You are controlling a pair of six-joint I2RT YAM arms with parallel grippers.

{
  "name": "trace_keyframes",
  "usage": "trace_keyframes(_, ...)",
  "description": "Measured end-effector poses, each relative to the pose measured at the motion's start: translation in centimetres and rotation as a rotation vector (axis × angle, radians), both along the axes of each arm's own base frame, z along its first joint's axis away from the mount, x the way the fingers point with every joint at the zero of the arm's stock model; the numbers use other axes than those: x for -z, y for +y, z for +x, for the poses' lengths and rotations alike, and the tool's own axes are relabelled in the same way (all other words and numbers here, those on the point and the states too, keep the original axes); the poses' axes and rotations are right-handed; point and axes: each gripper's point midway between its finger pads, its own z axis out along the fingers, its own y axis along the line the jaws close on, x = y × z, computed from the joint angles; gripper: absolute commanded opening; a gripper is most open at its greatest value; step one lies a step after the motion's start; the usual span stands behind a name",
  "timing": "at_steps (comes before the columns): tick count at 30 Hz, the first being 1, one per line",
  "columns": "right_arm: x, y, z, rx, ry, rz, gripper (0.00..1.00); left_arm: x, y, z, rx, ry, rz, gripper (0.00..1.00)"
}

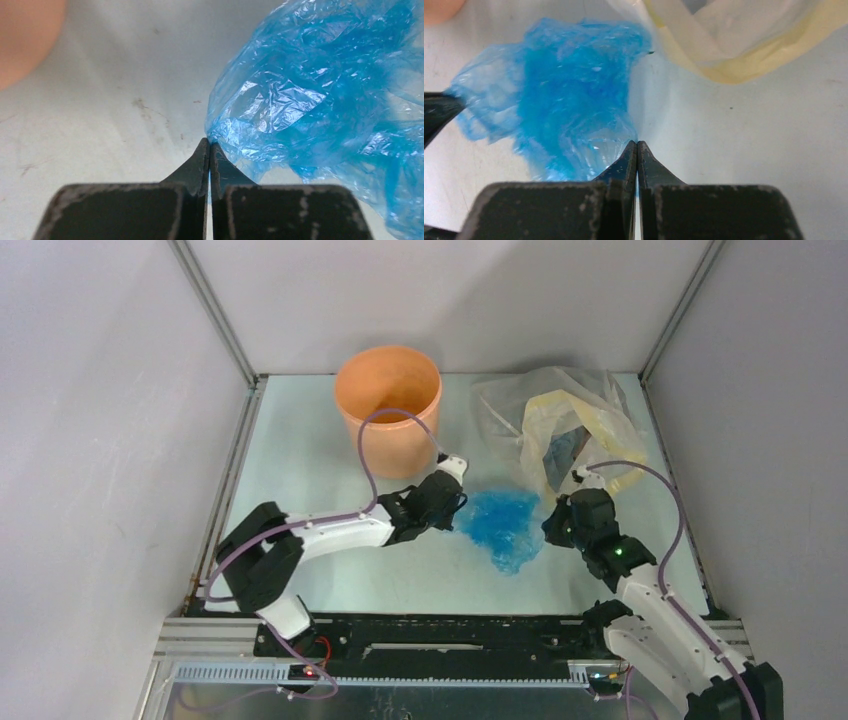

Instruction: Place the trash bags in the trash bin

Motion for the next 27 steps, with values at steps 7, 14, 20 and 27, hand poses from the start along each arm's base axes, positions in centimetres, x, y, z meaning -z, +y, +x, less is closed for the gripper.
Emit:
trace_keyframes(7, -0.5, -3.1, 0.0, 0.181, -0.018, -0.021, 0.00, -3.9, 2.5, 0.3, -0.089, -0.071, -0.020, 0.00)
trace_keyframes(14, -0.6, -5.4, -0.6, 0.329, -0.006, -0.052, 0.00, -3.9, 7.3, -0.4, -0.189, -0.072, 0.014, 0.00)
trace_keyframes(20, -1.3, -6.5, -0.6, 0.404, -0.015, -0.060, 0.00, -3.5, 9.3, -1.3, -0.227, -0.055, 0.009, 0.00)
trace_keyframes(27, -2.0, -6.1, -0.5, 0.375, -0.025, -0.041, 0.21, -3.6, 11.0, -1.9, -0.262, -0.036, -0.034, 0.00)
